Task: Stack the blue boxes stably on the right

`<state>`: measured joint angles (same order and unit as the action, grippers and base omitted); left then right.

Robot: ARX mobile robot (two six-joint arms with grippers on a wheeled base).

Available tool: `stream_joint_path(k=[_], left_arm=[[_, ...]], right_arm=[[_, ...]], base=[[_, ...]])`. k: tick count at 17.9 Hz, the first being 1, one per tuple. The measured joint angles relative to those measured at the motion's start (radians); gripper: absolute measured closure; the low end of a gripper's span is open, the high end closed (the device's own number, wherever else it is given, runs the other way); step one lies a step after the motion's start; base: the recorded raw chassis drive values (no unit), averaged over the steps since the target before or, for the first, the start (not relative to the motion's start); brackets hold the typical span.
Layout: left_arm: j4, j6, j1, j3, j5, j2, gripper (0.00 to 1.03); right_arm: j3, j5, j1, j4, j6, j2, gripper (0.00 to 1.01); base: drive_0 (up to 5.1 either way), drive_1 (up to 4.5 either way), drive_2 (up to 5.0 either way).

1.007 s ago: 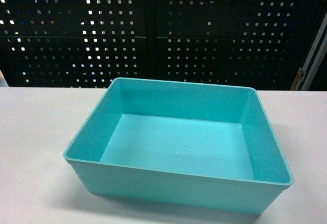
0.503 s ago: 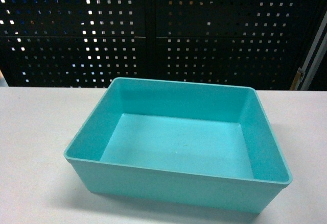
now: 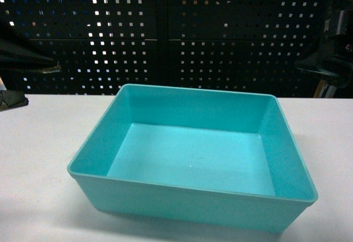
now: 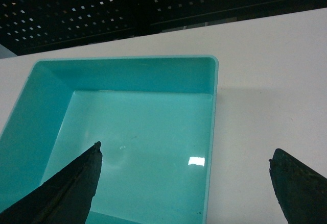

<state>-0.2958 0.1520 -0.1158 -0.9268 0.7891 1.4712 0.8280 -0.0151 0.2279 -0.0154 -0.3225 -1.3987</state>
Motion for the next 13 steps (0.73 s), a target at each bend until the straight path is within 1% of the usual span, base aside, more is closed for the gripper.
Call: stream_joint_path(k=[6, 7, 8, 9, 10, 11, 12, 13], left_arm=[[0.003, 0.000, 0.000, -0.001, 0.002, -0.013, 0.05], [0.003, 0.000, 0.000, -0.001, 0.002, -0.013, 0.05], [0.003, 0.000, 0.000, -0.001, 0.001, -0.013, 0.05], [0.003, 0.000, 0.000, -0.001, 0.002, -0.013, 0.05], [0.003, 0.000, 0.000, -0.001, 0.001, -0.012, 0.05], [0.003, 0.000, 0.000, -0.001, 0.002, -0.012, 0.05], [0.003, 0.000, 0.000, -0.001, 0.001, -0.012, 0.05], [0.003, 0.000, 0.000, -0.001, 0.001, -0.012, 0.05]], right_arm=[[0.000, 0.000, 0.001, 0.001, -0.001, 0.006, 0.03], [0.027, -0.005, -0.002, 0.052, -0.011, -0.006, 0.03], [0.100, -0.047, -0.016, 0.131, -0.033, -0.052, 0.03], [0.292, -0.093, -0.052, 0.280, -0.032, -0.180, 0.03], [0.427, -0.072, -0.060, 0.425, 0.005, -0.274, 0.03], [0.456, -0.045, -0.059, 0.454, 0.027, -0.300, 0.03], [0.486, -0.028, -0.058, 0.497, 0.056, -0.327, 0.03], [0.499, -0.014, -0.043, 0.510, 0.069, -0.344, 0.03]], base=[[0.0, 0.00, 0.0], [0.0, 0.00, 0.0], [0.0, 0.00, 0.0], [0.0, 0.00, 0.0], [0.0, 0.00, 0.0], [0.0, 0.00, 0.0], [0.0, 0.00, 0.0], [0.0, 0.00, 0.0]])
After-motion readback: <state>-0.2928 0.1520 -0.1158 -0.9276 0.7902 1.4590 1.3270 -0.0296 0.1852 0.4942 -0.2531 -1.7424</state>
